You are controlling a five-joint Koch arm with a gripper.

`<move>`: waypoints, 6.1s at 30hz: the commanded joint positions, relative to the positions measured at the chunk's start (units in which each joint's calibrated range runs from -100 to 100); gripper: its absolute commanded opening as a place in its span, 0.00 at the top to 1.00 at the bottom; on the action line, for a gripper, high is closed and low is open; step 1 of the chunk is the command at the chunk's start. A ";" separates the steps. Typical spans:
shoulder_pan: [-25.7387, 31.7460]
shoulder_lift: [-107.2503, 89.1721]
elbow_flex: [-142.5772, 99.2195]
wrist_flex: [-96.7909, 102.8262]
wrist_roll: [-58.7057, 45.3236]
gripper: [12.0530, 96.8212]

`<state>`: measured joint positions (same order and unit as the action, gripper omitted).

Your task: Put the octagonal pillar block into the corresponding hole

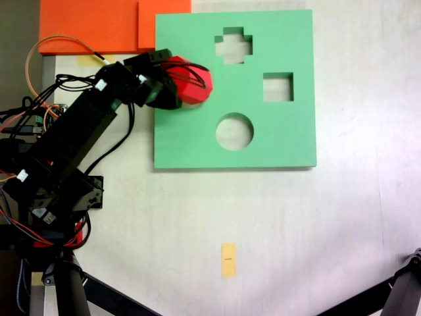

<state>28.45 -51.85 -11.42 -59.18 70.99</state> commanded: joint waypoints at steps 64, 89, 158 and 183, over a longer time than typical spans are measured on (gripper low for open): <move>1.32 16.23 5.73 1.07 8.40 0.65; -2.05 24.75 8.42 4.63 6.94 0.31; -27.94 -48.15 -88.58 60.77 -72.14 0.56; -27.94 -48.15 -88.58 60.77 -72.14 0.56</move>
<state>0.32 -99.59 -98.63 6.61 -1.10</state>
